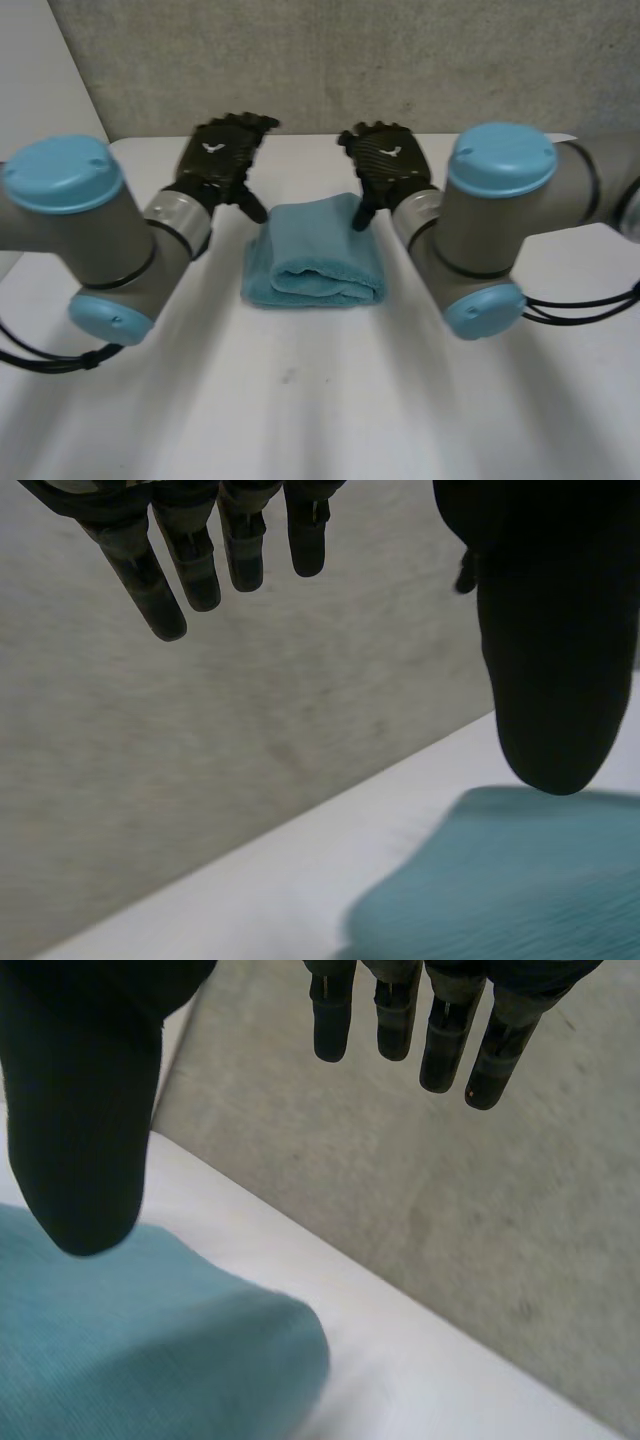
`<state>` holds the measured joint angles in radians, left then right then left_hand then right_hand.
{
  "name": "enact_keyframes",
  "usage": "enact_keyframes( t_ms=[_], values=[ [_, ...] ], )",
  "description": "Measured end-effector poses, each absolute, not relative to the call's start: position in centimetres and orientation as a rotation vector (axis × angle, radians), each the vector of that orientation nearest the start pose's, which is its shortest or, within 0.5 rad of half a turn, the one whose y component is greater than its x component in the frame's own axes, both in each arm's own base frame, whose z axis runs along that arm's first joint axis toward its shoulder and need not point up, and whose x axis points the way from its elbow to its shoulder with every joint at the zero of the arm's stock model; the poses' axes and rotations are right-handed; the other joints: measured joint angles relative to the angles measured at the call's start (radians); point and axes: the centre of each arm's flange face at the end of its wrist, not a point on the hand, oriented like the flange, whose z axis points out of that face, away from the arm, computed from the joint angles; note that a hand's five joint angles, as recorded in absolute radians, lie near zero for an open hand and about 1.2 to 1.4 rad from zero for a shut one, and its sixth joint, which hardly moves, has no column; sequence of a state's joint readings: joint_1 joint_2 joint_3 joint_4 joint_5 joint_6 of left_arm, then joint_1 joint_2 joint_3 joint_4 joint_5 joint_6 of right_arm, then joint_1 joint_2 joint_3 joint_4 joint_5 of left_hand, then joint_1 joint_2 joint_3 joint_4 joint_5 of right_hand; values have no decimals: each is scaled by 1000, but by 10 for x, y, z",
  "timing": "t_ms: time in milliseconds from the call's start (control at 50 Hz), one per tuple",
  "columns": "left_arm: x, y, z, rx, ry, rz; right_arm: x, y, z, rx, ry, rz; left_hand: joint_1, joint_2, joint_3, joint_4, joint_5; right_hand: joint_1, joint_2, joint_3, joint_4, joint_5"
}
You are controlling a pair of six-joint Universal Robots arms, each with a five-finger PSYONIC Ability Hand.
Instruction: Fold the laundry
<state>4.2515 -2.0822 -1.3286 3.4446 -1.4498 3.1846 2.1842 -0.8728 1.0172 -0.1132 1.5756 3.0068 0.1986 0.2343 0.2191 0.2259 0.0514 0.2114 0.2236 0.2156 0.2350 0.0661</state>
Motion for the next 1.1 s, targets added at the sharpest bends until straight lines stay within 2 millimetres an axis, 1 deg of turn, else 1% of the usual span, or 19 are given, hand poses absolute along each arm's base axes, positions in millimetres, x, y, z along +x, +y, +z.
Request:
enact_keyframes(
  t_ms=[80,140,160,320,360,380,500,620,720,800,840,860,900,920,960,1000,1020,1080,1100],
  values=[
    [-336,-311,210,821,2536,-2476,351,-312,209,-671,1991,-1841,0,10,0,21,0,0,0,0,0,0],
    [-343,-311,202,839,2593,-2459,346,-317,203,-641,2023,-1790,7,12,0,23,0,0,0,0,0,0],
    [-348,-312,192,851,2641,-2427,342,-321,194,-606,2048,-1731,37,14,0,23,0,0,0,0,0,0],
    [-350,-312,161,862,2759,-2269,344,-329,173,-535,2047,-1552,59,20,0,32,33,0,0,0,0,0],
    [-349,-311,157,859,2776,-2237,345,-329,171,-533,2044,-1537,59,20,0,32,33,0,0,0,0,0],
    [-340,-311,146,830,2814,-2123,352,-330,163,-542,2030,-1457,59,20,0,32,33,0,0,0,0,0],
    [-319,-318,138,782,2762,-1989,361,-328,150,-580,2058,-1380,59,20,0,32,33,0,0,0,0,0],
    [-303,-322,135,840,2634,-1897,371,-323,135,-680,2123,-1322,58,20,0,32,33,-14,0,-2,0,0],
    [-299,-318,144,899,2548,-1884,374,-321,136,-812,2162,-1364,57,19,0,30,30,-33,-12,-8,0,-5],
    [-302,-311,160,923,2507,-1936,374,-322,151,-847,2156,-1428,56,18,0,30,29,-33,-12,-8,0,-10],
    [-308,-305,176,938,2478,-1996,372,-322,177,-832,2127,-1502,55,17,0,27,24,-33,-12,-8,0,-10],
    [-308,-305,176,938,2478,-1996,372,-322,177,-832,2127,-1502,55,17,0,27,24,-33,-12,-8,0,-10],
    [-314,-297,201,943,2431,-2088,368,-321,203,-800,2101,-1575,55,14,-1,25,22,-33,-12,-8,0,-10],
    [-314,-297,201,943,2431,-2088,368,-321,203,-800,2101,-1575,55,14,-1,25,22,-33,-12,-8,0,-10],
    [-317,-292,234,921,2360,-2208,355,-320,245,-714,2076,-1713,55,13,-2,21,16,-33,-12,-8,0,-10],
    [-315,-290,252,898,2324,-2260,347,-319,263,-668,2074,-1784,55,13,-2,21,15,-33,-12,-8,0,-10],
    [-311,-288,269,868,2291,-2303,336,-317,279,-622,2079,-1852,55,12,-2,21,15,-33,-12,-8,0,-10],
    [-299,-286,300,791,2239,-2355,314,-314,304,-543,2102,-1967,55,12,-2,21,15,-33,-12,-8,0,-10],
    [-299,-286,300,791,2239,-2355,314,-314,304,-543,2102,-1967,55,12,-2,21,15,-33,-12,-8,0,-10]
  ],
)
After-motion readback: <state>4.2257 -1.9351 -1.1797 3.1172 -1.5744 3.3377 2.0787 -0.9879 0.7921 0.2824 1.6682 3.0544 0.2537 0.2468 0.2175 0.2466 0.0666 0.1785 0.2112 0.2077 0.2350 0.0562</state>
